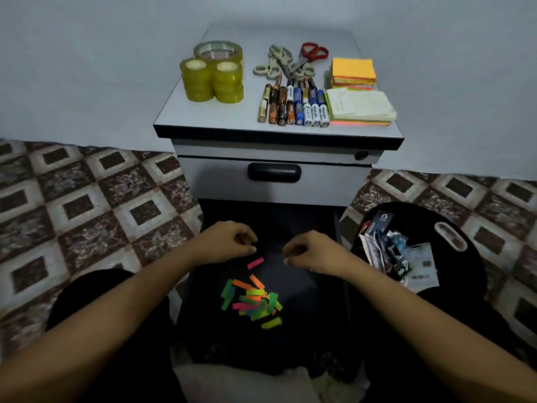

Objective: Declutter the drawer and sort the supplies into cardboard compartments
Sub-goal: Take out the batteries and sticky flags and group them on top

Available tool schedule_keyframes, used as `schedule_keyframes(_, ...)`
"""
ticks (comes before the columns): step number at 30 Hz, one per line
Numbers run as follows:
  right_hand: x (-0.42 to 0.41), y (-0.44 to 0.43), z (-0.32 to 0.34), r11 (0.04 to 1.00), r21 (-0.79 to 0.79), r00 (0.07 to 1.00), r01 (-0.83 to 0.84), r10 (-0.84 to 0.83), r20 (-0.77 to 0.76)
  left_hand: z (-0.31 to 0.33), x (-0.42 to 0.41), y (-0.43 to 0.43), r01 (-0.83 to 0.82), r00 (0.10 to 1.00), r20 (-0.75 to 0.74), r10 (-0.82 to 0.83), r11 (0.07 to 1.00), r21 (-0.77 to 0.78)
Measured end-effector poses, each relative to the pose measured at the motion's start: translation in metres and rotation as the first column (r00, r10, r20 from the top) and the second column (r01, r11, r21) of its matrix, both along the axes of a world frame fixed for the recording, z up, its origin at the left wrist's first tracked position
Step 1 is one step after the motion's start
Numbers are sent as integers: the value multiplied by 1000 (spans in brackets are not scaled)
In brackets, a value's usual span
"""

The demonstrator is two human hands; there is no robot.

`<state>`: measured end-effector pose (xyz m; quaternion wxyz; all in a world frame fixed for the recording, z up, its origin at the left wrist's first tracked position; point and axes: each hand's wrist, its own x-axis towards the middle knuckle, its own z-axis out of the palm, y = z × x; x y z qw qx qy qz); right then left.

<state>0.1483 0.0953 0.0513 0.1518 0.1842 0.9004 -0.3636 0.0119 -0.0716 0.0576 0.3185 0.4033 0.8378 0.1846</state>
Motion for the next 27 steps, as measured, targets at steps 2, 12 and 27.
schedule_keyframes(2, -3, -5, -26, 999, -18, 995, -47, 49, 90, -21, -2, -6, -13, 998, 56, 16, 998, -63)
schedule_keyframes(12, -21, -19, -111, 975, 52, 967, -216, 207, 147, -94, -14, -2, 15, 1000, 21, -13, 993, -121)
schedule_keyframes(27, -27, -28, -161, 953, 169, 957, -250, 217, 190, -169, 0, -11, 249, 921, -221, -322, 920, -303)
